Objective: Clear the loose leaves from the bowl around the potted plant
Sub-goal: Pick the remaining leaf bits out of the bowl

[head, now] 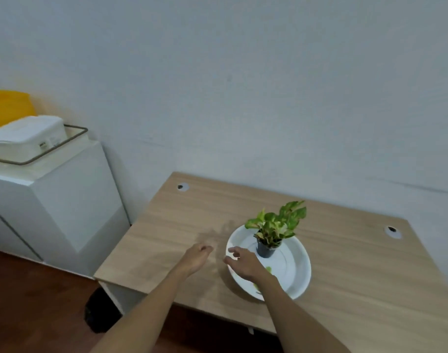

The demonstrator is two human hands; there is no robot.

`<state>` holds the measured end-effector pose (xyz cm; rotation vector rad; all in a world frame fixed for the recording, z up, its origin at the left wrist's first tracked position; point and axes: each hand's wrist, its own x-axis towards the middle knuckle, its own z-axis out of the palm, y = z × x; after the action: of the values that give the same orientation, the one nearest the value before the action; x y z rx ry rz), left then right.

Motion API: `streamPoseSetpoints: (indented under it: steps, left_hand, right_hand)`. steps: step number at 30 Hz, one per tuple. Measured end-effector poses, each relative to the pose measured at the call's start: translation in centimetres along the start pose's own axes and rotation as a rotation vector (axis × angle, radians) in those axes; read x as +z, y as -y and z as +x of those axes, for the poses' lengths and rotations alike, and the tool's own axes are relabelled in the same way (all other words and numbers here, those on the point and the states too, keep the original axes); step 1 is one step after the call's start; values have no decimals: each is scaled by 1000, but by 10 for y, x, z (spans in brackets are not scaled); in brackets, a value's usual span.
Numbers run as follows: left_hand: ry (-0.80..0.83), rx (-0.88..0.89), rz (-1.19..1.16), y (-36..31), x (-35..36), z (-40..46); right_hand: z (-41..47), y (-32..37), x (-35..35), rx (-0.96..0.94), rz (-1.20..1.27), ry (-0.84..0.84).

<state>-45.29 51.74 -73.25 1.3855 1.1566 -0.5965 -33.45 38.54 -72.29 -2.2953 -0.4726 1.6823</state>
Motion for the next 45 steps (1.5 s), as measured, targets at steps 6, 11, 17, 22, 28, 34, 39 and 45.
streamPoseSetpoints:
  steps: [6,11,17,22,28,34,39,45]
  left_hand:
    - [42,-18,-52,11,16,-32]
    - [-8,-5,-80,18,16,-59]
    - [-194,-53,-410,-21,10,-138]
    - [-280,-34,-485,-47,26,-220]
    - [-314,163,-532,-116,46,-324]
    - [-338,307,-491,-161,112,-402]
    - [-263,431,-467,-188,188,-444]
    - [-179,546,-504,-203,283,-486]
  right_hand:
    - [-21,-23,2,-8,-33,-38]
    - [-61,-29,-23,-50,-52,-133]
    - [-130,-3,-52,-171,-166,-210]
    - [-212,12,-59,-272,-335,-261]
    - [-313,10,-82,-410,-481,-416]
    - [-419,-42,-108,-485,-454,-574]
    - [-488,-98,-155,-526,-361,-725]
    - [-544,-157,-196,-473,-399,-809]
